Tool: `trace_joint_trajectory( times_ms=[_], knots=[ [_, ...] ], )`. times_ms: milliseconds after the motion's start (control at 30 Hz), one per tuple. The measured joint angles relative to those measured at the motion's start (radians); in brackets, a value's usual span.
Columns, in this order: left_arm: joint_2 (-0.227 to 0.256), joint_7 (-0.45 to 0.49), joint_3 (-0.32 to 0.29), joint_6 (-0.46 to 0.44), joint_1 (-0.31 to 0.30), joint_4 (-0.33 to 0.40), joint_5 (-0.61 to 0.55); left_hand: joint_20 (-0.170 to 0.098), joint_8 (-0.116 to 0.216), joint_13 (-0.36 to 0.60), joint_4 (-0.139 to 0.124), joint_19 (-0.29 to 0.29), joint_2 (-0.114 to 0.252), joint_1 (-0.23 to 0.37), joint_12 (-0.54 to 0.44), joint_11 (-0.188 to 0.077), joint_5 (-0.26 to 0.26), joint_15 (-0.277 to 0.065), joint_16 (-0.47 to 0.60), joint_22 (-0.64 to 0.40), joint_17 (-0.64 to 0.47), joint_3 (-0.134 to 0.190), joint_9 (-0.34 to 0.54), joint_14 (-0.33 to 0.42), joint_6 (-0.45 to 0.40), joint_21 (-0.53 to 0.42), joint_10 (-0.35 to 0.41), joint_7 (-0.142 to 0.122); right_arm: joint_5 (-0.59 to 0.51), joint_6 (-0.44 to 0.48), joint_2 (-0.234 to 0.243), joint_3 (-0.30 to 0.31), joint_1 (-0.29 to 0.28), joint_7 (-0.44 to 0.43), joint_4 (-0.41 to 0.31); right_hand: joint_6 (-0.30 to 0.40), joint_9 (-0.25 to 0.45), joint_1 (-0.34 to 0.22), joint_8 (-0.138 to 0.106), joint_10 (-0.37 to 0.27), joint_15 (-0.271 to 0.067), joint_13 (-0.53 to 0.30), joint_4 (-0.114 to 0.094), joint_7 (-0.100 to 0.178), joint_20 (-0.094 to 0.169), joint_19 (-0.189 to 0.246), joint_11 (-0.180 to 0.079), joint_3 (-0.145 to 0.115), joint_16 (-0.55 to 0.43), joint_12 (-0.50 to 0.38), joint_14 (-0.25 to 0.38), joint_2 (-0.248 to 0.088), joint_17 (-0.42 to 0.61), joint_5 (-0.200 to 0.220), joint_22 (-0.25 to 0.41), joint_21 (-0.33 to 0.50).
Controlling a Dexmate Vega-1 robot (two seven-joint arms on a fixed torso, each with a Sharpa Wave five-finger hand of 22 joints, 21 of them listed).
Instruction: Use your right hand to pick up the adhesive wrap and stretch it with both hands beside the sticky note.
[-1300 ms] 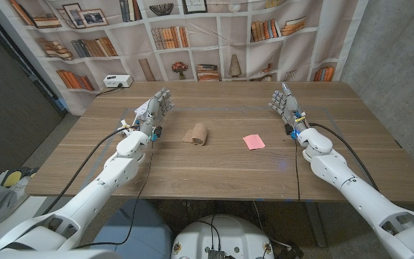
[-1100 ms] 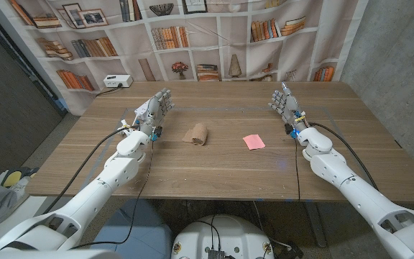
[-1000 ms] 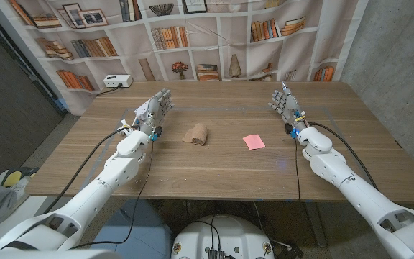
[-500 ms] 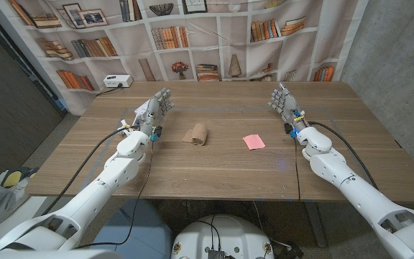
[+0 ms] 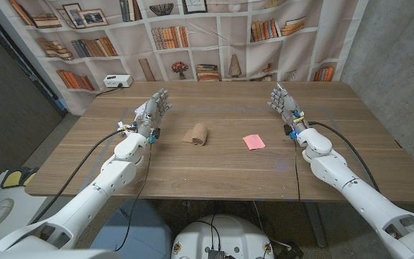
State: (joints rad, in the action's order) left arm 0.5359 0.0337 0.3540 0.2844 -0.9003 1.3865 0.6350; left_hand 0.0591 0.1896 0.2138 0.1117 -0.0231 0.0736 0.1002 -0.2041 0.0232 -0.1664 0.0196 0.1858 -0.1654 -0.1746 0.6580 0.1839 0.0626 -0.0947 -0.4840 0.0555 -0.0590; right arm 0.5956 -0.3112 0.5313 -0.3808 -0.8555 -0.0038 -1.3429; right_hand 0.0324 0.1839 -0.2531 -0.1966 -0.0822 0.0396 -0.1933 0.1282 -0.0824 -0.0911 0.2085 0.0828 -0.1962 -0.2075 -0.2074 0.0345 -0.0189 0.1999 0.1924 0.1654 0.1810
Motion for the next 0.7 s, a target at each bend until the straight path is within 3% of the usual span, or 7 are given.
trace_joint_trajectory(
  times_ms=[633,667,700],
  knots=[
    [-0.004,0.034,0.0,0.01,-0.011,0.011,-0.007,0.005,0.0,-0.005,0.0,-0.005,0.0,0.0,-0.005,0.0,0.0,0.0,0.0,0.0,0.0,0.0,0.0,0.0,-0.011,0.008,0.0,0.0,-0.01,0.014,0.036,-0.017,-0.012,-0.008,-0.051,0.002,0.0,-0.042,0.0,-0.024,0.004,-0.005,0.024,-0.009,-0.006,-0.006,-0.003,-0.012,0.0,-0.004,0.004,0.0,-0.005,0.0,0.0,0.0],
    [0.006,0.034,-0.008,0.01,-0.044,0.063,-0.007,0.005,0.0,-0.005,0.0,-0.005,0.0,0.0,-0.007,0.0,0.0,0.0,0.0,0.0,0.0,0.0,0.0,0.0,-0.011,0.008,0.0,0.0,-0.05,0.044,0.037,-0.018,-0.012,-0.025,-0.055,0.002,0.0,-0.043,0.0,-0.024,0.004,-0.005,0.024,-0.009,-0.006,-0.006,-0.003,-0.012,0.0,-0.004,0.003,0.001,-0.005,0.0,0.0,0.0],
    [0.006,0.034,-0.008,0.01,-0.044,0.063,-0.007,0.005,0.0,-0.005,0.0,-0.005,0.0,0.0,-0.007,0.0,0.0,0.0,0.0,0.0,0.0,0.0,0.0,0.0,-0.011,0.008,0.0,0.0,-0.05,0.044,0.038,-0.019,-0.012,-0.025,-0.057,0.002,0.0,-0.053,0.0,-0.024,0.004,-0.005,0.024,-0.009,-0.006,-0.007,-0.003,-0.012,0.0,-0.004,0.004,0.0,-0.005,0.0,0.0,0.0]
  ],
)
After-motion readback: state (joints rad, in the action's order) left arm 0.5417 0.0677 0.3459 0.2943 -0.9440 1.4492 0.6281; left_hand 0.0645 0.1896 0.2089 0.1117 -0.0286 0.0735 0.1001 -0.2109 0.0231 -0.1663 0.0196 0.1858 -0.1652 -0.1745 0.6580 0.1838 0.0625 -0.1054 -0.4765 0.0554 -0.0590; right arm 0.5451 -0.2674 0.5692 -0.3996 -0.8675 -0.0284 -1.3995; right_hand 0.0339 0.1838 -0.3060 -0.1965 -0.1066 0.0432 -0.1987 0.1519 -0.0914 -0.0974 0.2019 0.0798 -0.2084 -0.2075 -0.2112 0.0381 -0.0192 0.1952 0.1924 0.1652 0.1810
